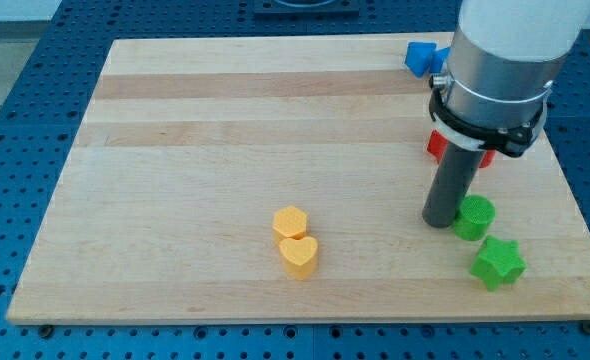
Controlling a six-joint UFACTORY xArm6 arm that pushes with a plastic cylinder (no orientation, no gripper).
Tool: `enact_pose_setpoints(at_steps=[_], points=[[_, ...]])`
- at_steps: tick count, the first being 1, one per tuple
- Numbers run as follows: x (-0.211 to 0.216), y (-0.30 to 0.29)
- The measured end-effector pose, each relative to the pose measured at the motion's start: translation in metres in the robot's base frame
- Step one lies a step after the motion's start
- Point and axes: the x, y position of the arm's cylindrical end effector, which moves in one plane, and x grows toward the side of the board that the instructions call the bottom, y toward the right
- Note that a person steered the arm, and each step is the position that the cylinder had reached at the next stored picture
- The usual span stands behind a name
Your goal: Point your arm at the center of the board
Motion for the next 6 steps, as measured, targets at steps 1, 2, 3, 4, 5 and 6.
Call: enact_pose_setpoints(at_steps=[1, 2, 3, 4, 5, 6], points=[[0.015, 0.002], [0.032, 0.004], [0.031, 0.004], [0.004, -0.028], [-0.029, -0.067], [-0.065, -0.111]])
